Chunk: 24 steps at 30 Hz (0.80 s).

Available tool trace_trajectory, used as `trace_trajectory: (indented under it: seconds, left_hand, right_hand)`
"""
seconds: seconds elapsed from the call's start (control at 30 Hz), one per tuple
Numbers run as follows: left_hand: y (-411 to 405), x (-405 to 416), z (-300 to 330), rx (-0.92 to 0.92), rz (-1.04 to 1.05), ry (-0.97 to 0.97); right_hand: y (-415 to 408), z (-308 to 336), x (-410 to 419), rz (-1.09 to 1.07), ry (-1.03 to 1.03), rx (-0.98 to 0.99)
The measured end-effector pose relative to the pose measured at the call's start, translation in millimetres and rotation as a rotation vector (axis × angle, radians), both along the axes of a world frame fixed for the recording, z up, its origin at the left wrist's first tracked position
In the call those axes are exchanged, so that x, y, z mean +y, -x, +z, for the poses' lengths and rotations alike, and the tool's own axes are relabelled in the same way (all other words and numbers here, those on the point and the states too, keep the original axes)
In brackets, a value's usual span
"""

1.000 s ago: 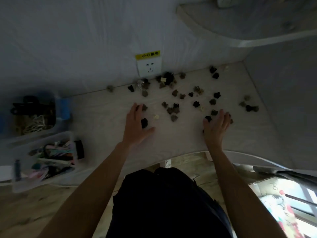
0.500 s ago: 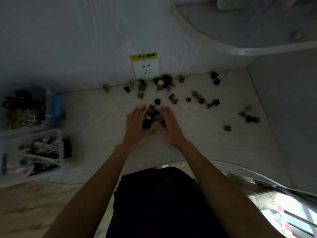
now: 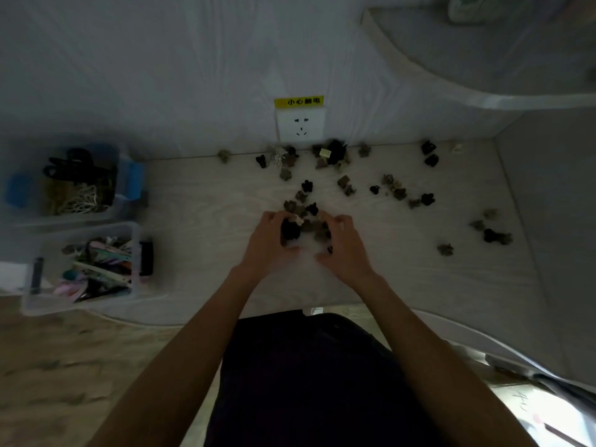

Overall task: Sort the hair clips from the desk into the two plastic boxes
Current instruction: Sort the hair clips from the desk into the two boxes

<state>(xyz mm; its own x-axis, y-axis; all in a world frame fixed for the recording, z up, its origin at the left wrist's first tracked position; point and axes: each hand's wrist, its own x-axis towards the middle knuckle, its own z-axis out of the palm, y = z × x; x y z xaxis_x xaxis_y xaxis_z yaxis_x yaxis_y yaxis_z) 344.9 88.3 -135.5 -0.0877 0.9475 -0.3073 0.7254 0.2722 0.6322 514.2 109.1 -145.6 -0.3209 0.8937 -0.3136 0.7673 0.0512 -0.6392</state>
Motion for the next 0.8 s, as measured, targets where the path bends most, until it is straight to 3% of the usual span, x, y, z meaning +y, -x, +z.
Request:
trace_trajectory:
  seconds: [0.17, 0.4, 0.6, 0.8]
  left_hand:
    - [-4, -2, 2, -0.030, 0.055, -0.030]
    - [12, 4, 16, -0.309, 0.057, 0.124]
    - [26, 7, 24, -0.405, 0.073, 0.145]
    - [83, -1, 56, -0.456, 0.134, -0.036]
  right_hand:
    - [26, 4, 5, 0.004, -0.038, 0.020]
    - [46, 13, 5, -0.047, 0.075, 0.192]
    - [57, 22, 12, -0.079, 0.083, 0.214]
    - [104, 59, 18, -0.016, -0.001, 0.322]
